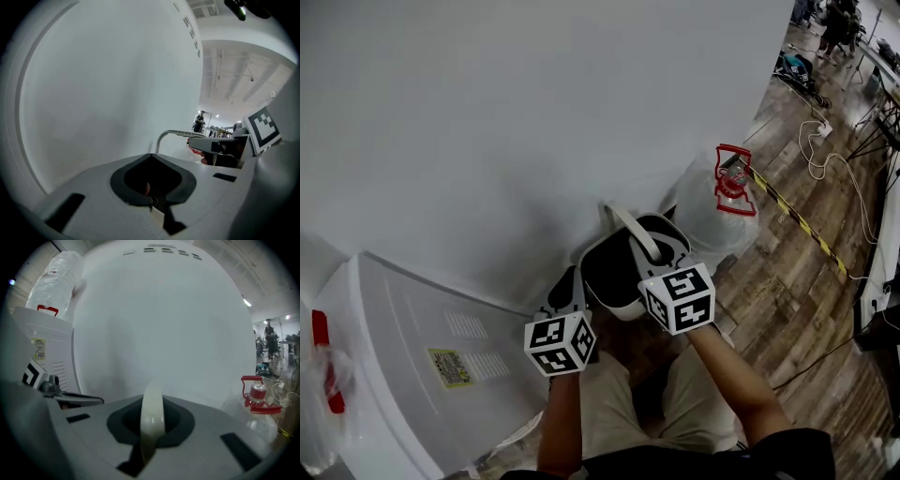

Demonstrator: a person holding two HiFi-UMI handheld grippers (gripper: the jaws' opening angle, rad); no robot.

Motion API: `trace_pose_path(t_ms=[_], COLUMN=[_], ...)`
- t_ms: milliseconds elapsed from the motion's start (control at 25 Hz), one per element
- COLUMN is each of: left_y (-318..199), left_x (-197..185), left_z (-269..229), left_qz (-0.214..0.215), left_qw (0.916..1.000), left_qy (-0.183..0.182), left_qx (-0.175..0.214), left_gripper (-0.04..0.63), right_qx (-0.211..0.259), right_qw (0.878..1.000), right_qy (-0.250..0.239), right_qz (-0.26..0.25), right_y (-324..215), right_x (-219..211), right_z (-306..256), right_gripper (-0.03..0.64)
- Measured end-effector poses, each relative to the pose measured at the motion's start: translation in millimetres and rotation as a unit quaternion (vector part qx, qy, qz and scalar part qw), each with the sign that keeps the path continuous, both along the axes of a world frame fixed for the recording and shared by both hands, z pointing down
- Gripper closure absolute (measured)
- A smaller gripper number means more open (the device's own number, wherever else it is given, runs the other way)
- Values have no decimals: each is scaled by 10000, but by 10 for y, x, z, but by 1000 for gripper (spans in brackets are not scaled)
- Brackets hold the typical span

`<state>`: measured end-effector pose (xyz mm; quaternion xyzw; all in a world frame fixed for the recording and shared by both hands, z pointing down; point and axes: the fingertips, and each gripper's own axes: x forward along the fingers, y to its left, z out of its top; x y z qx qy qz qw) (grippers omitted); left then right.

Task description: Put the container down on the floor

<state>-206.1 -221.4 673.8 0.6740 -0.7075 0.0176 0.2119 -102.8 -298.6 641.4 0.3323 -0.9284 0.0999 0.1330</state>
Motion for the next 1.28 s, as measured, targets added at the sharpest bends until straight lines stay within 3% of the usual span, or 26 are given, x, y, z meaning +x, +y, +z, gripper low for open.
trace_pose_path(t_ms=[680, 1280], left_y=[-95, -38], left_x=[-8, 50], left_z=[518, 759], left_qz=[237, 421], left_qw=[9997, 9987], left_qy=[63, 259], left_qx=[67, -140], left_gripper=[583, 583], right_qx=[-11, -495], right_qw=[9999, 9967], right_qy=[75, 641], right_qz=[81, 67], right_y=[-51, -6], right_x=[-104, -271], right_z=[581, 1188], right_gripper=[586, 586])
